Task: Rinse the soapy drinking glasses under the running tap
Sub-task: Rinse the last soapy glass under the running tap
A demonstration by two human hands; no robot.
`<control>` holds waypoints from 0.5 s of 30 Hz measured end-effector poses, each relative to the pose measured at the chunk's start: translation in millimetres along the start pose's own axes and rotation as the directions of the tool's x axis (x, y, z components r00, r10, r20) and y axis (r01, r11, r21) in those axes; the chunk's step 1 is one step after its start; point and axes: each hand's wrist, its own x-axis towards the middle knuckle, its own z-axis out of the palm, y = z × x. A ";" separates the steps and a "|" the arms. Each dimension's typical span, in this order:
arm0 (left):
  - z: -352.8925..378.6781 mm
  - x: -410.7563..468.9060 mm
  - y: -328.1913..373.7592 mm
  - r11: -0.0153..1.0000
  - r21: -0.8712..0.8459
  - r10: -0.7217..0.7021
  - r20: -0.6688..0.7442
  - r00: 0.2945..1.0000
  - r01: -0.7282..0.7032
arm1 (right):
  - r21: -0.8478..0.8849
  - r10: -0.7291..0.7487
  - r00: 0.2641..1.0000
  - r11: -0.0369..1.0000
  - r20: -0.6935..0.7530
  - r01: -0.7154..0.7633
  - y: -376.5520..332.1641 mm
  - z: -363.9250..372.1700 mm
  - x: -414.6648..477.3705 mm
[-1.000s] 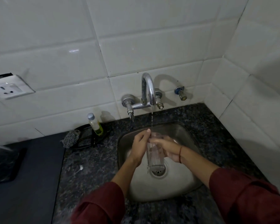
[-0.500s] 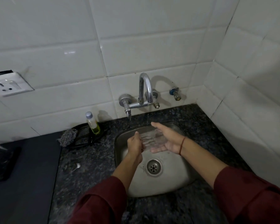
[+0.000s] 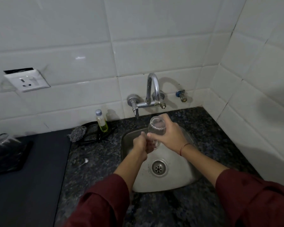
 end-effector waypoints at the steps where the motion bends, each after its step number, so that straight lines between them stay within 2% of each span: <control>1: -2.8 1.0 -0.6 0.994 0.083 0.080 -0.042 0.996 -0.077 | 0.005 -0.010 1.000 1.000 -0.016 0.010 -0.4 -0.8 0.9; 3: -9.5 0.0 0.7 0.957 0.230 0.203 -0.100 0.974 -0.176 | 0.004 -0.025 0.998 1.000 -0.049 0.025 0.0 -4.6 4.0; 6: -14.3 -9.5 5.5 0.899 0.351 0.327 -0.138 0.935 -0.263 | 0.017 -0.026 0.996 0.999 -0.080 0.028 1.0 -13.7 5.7; 9: -7.4 -42.1 15.7 0.774 0.539 0.461 -0.120 0.879 -0.332 | 0.019 -0.030 0.996 0.999 -0.087 0.032 -0.5 -20.7 4.7; 15: 3.5 -58.5 15.1 0.662 0.649 0.570 -0.112 0.814 -0.374 | 0.024 -0.051 0.994 0.998 -0.097 0.053 0.5 -32.3 3.5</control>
